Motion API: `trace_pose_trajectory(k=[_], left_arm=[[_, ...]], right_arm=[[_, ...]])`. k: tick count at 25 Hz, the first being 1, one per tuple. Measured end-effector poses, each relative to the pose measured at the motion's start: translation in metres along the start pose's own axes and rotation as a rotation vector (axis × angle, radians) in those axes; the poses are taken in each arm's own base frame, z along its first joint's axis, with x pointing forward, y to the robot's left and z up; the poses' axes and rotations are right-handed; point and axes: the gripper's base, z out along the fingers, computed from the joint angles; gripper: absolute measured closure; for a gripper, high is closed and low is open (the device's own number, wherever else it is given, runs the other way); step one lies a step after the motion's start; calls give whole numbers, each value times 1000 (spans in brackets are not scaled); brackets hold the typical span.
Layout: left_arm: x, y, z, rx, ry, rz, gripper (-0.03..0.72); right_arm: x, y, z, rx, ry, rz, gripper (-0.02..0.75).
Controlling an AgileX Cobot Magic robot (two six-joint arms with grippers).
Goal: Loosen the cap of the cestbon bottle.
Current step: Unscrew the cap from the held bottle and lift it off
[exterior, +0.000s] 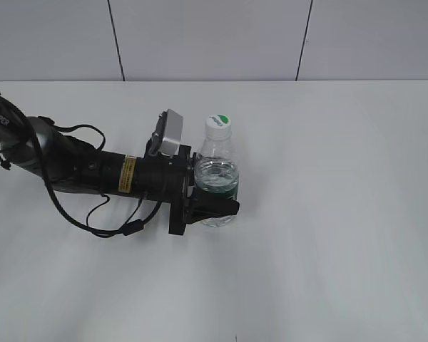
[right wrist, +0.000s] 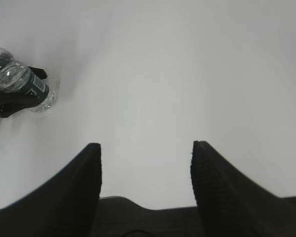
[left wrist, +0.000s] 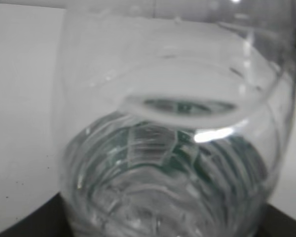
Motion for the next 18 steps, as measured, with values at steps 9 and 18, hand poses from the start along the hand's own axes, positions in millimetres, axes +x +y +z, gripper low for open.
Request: trace_pose_trajectory(k=[9, 18], left_arm=[[0, 0, 0, 0, 0, 0, 278], [0, 0, 0, 0, -1, 0, 278]], right_arm=[[-69, 4, 35, -72, 271, 139, 297], [-131, -3, 88, -64, 435, 277, 297]])
